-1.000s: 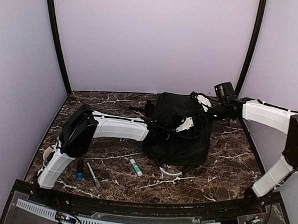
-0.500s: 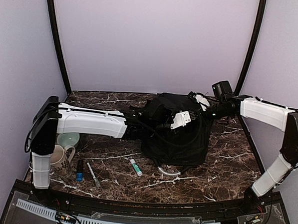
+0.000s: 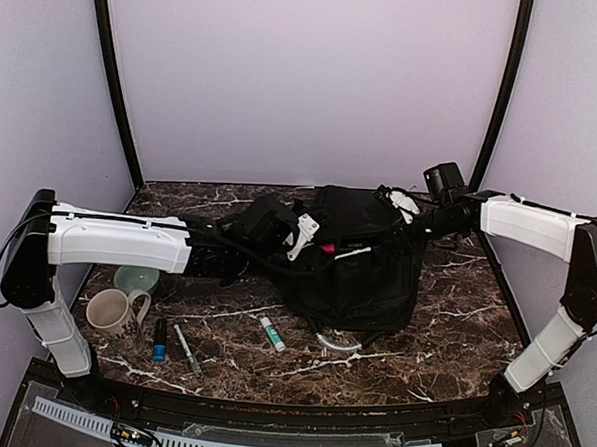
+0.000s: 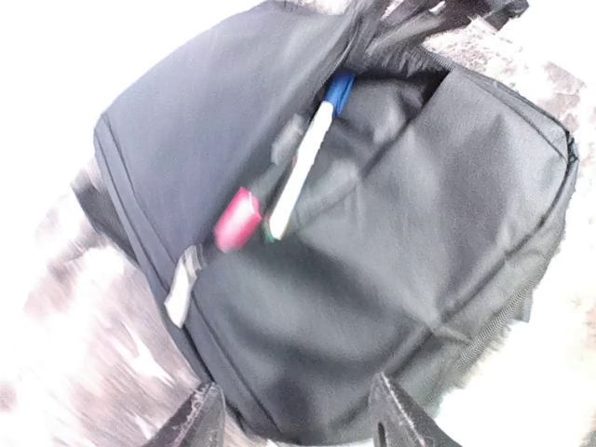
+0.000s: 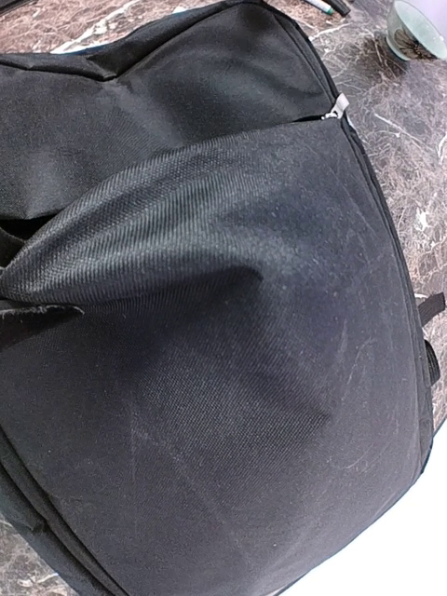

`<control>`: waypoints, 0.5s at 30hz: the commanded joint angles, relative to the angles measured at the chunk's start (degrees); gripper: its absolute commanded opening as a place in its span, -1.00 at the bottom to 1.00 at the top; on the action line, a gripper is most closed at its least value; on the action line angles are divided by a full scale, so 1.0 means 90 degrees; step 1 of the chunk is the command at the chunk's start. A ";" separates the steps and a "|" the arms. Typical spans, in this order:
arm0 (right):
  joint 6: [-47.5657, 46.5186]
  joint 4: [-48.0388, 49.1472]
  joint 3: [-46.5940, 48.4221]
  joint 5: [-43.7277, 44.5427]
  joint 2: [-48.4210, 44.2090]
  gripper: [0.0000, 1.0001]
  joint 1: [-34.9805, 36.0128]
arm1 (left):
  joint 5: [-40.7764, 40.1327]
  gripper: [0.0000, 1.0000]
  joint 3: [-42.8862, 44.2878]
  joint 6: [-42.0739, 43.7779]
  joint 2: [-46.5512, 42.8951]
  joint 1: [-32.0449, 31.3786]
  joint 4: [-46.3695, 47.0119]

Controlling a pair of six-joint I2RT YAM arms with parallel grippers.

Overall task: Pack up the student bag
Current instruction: Adjust the student bag at the center of the board.

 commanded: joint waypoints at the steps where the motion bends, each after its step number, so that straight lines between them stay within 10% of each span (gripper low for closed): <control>1: -0.0176 0.0356 -0.0031 -0.0042 0.0010 -0.93 0.0053 | 0.1557 0.16 -0.0843 -0.2744 -0.0544 0.0351 0.0121; 15: -0.0135 0.0335 -0.0030 -0.0130 0.0011 -0.94 0.0118 | 0.2942 -0.01 -0.1451 -0.4390 -0.0006 0.0840 0.2589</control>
